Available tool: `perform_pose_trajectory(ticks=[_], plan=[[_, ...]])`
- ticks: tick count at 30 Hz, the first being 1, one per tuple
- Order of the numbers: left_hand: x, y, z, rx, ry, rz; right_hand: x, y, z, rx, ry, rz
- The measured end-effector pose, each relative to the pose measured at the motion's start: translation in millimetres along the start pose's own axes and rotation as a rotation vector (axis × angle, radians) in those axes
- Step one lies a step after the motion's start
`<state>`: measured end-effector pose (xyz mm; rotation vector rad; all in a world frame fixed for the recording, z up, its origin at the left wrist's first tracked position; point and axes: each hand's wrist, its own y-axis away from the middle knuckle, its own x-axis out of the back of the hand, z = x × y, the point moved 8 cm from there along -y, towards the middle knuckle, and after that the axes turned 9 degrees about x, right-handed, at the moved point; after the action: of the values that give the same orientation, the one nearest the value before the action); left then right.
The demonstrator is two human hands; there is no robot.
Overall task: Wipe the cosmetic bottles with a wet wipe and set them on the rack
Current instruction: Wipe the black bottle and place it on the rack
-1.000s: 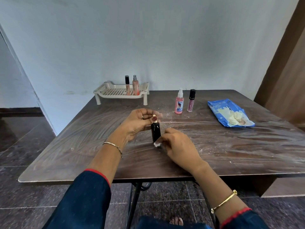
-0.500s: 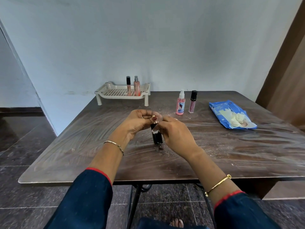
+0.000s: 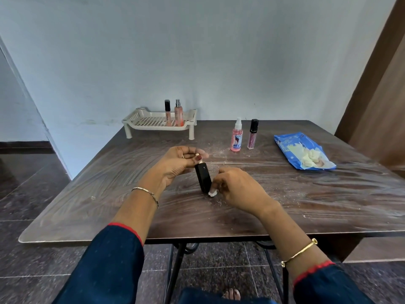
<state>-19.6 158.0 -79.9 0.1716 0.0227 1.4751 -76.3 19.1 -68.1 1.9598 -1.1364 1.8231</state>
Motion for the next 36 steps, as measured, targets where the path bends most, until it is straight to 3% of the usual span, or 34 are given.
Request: perform_pose_trajectory(ticks=[4, 8, 16, 21, 29, 32, 36], plan=[[2, 4, 0, -0.010, 0.004, -0.003, 19, -7, 9, -0.060, -0.198, 0.210], [0, 5, 2, -0.031, -0.010, -0.016, 26, -20, 5, -0.049, -0.112, 0.305], [-4, 6, 7, -0.089, 0.053, -0.084, 24, -17, -15, 0.046, 0.120, 0.317], [-7, 3, 7, -0.081, 0.020, -0.078, 4, 1, -17, 0.033, 0.167, 0.210], [-9, 8, 11, -0.079, -0.048, -0.059, -4, 11, 1, -0.077, -0.026, 0.060], [-10, 11, 15, -0.080, -0.042, -0.075, 16, 7, 15, -0.187, -0.312, 0.208], [-11, 11, 14, -0.085, -0.034, -0.075, 28, -9, -3, -0.084, -0.182, 0.270]])
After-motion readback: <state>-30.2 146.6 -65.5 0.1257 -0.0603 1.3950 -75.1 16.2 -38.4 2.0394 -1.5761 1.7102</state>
